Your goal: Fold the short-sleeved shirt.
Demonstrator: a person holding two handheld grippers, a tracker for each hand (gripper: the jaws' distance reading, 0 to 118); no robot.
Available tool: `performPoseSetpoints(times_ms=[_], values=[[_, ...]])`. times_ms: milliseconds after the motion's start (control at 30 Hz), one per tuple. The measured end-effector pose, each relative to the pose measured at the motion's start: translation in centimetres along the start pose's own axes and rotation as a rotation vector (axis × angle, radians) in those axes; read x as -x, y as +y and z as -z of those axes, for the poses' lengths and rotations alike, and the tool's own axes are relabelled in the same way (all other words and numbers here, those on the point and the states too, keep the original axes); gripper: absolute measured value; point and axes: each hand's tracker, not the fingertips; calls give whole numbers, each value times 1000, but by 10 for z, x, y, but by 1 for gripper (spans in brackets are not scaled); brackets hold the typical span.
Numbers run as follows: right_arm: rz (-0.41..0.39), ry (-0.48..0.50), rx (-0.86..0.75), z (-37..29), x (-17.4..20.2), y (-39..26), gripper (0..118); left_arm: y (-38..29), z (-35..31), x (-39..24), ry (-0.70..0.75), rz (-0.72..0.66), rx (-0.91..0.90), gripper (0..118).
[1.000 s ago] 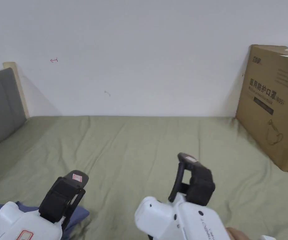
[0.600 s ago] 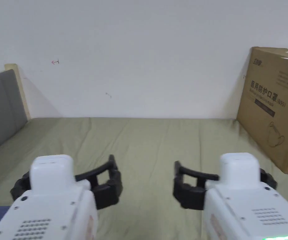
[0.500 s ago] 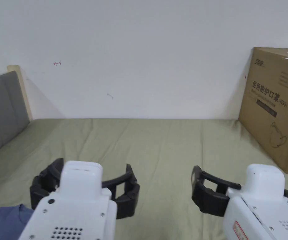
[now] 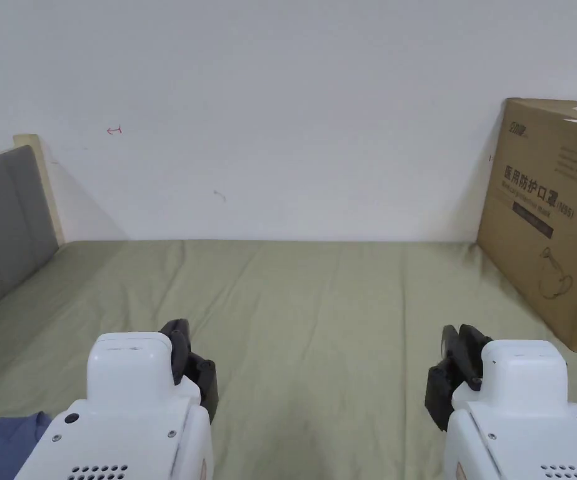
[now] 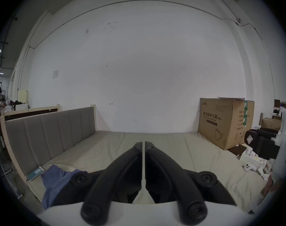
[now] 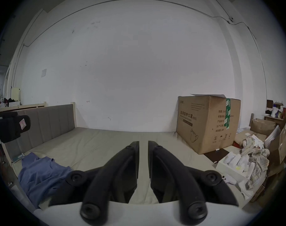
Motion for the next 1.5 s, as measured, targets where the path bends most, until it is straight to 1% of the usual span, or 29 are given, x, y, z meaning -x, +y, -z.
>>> performPoseSetpoints(times_ms=[67, 100, 167, 300, 467, 500, 600, 667, 733, 867, 967, 1067, 1133, 1200, 1267, 1300, 1333, 1400, 1433, 1467, 1500], values=[[10, 42, 26, 2, -3, -1, 11, -2, 2, 3, -63, -20, 16, 0], [7, 46, 30, 2, 0, -1, 3, -4, 2, 2, -50, -19, 13, 0], [-10, 19, 21, 1, 4, -2, 1, -4, 1, 0, -43, -12, 9, 0], [-22, 39, 32, 4, 7, 1, 1, 1, 5, 0, -58, -7, 24, 0], [3, 86, 42, 10, 14, 7, 1, 7, 3, 13, -28, -24, 26, 0], [4, 104, 45, 12, 19, 9, 1, 9, 1, 19, -12, -23, 28, 0], [6, 202, 48, 17, 43, 11, 1, 12, -11, 45, 75, -39, 26, 0], [3, 272, 46, 20, 65, 11, 1, 14, -23, 67, 156, -53, 20, 0], [9, 364, 61, 23, 89, 10, 1, 15, -36, 89, 249, -38, 20, 0], [16, 486, 90, 27, 130, 6, 1, 15, -58, 122, 373, -51, 29, 0], [11, 532, 105, 27, 150, 2, 1, 9, -63, 139, 430, -54, 63, 0], [6, 552, 123, 29, 160, -3, 1, -1, -58, 147, 438, -54, 92, 0], [-3, 560, 145, 33, 164, -7, 1, -11, -45, 153, 429, -75, 141, 0], [-9, 557, 168, 38, 165, -13, 1, -25, -27, 160, 388, -97, 221, 0], [-11, 546, 193, 44, 166, -19, 1, -49, -4, 168, 393, -116, 267, 0], [-10, 538, 211, 48, 165, -23, 1, -63, 9, 172, 394, -112, 309, 4], [-3, 534, 230, 52, 163, -26, 1, -79, 24, 176, 405, -106, 356, 15], [11, 529, 259, 58, 161, -32, 1, -109, 51, 187, 360, -144, 492, 63], [10, 522, 270, 61, 159, -35, 1, -124, 64, 193, 322, -201, 559, 83], [4, 513, 276, 63, 158, -38, 1, -141, 75, 198, 308, -257, 592, 94], [-3, 503, 282, 66, 158, -41, 1, -157, 84, 203, 296, -291, 608, 93]])
